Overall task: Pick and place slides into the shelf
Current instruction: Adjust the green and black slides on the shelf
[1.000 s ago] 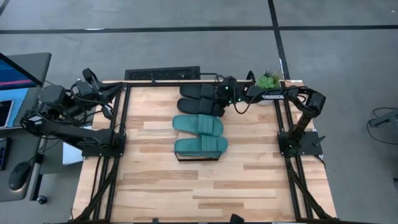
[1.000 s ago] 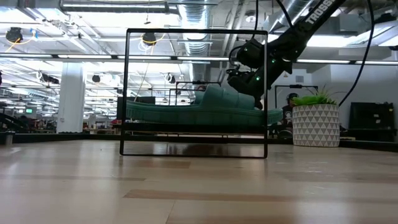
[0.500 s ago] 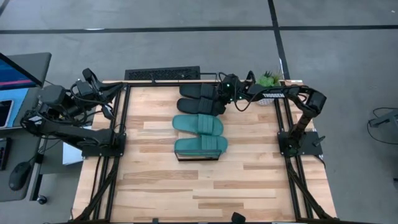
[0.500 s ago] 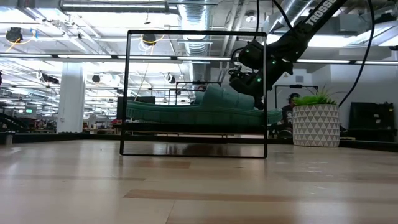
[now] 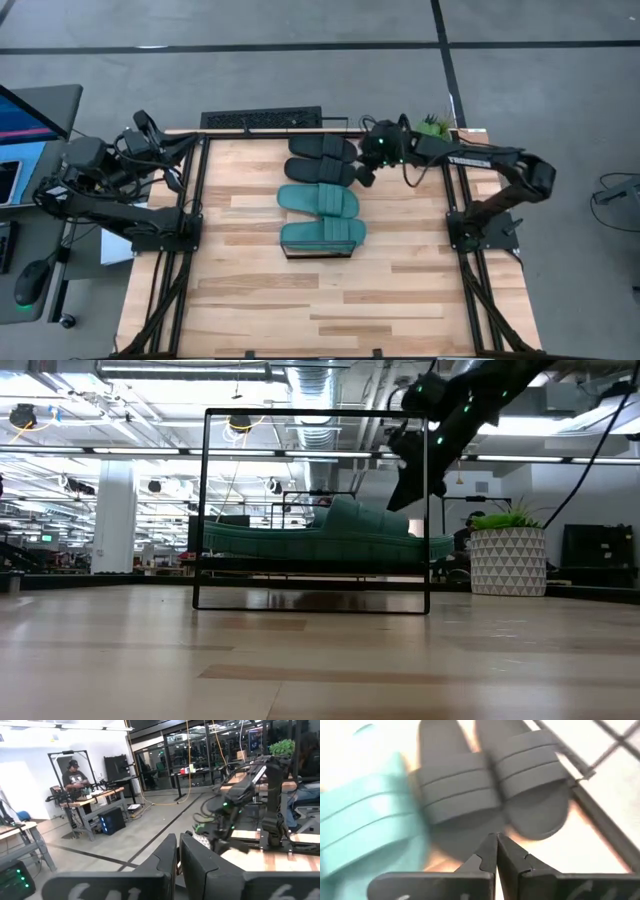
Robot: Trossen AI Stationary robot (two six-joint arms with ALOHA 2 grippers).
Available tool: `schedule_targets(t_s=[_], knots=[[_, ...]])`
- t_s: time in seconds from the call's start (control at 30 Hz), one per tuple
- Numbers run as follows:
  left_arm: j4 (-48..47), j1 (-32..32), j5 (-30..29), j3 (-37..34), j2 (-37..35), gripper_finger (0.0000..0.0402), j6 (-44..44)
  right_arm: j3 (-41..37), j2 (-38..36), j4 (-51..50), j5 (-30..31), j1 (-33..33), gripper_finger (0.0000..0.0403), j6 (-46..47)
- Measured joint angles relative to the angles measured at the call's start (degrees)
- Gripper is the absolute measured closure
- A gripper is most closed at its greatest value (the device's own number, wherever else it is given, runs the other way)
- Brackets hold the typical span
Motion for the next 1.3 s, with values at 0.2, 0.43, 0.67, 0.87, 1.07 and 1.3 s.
schedule_targets(t_s=[0.2, 0.43, 0.67, 0.87, 1.07, 1.3], knots=[[-1.24, -0.02, 0.10, 0.00, 0.00, 0.0391, -1.55, -0.02, -3.01, -5.59, 1.11, 7.71, 0.0403, 4.22], [-1.12, 0.00, 1.66, 0.00, 0.00, 0.0391, -1.86, 0.00, 0.69, -5.95, 3.43, 14.36, 0.0403, 9.11], [-1.10, 0.00, 1.73, 0.00, 0.02, 0.0391, -3.63, -0.02, 4.81, -2.95, 3.46, 18.62, 0.0403, 11.79], [-1.12, -0.02, 1.92, 0.00, 0.44, 0.0391, -4.26, -0.02, 5.36, -1.38, 4.26, 18.96, 0.0403, 12.11], [-1.28, -0.02, 4.12, 0.00, 0.85, 0.0391, -4.40, -0.02, 5.36, -1.19, 3.92, 18.36, 0.0403, 11.03], [-2.20, -0.02, 5.09, 0.00, 0.81, 0.0391, -5.75, -2.63, 5.36, 2.39, 0.23, 18.39, 0.0403, 11.03]])
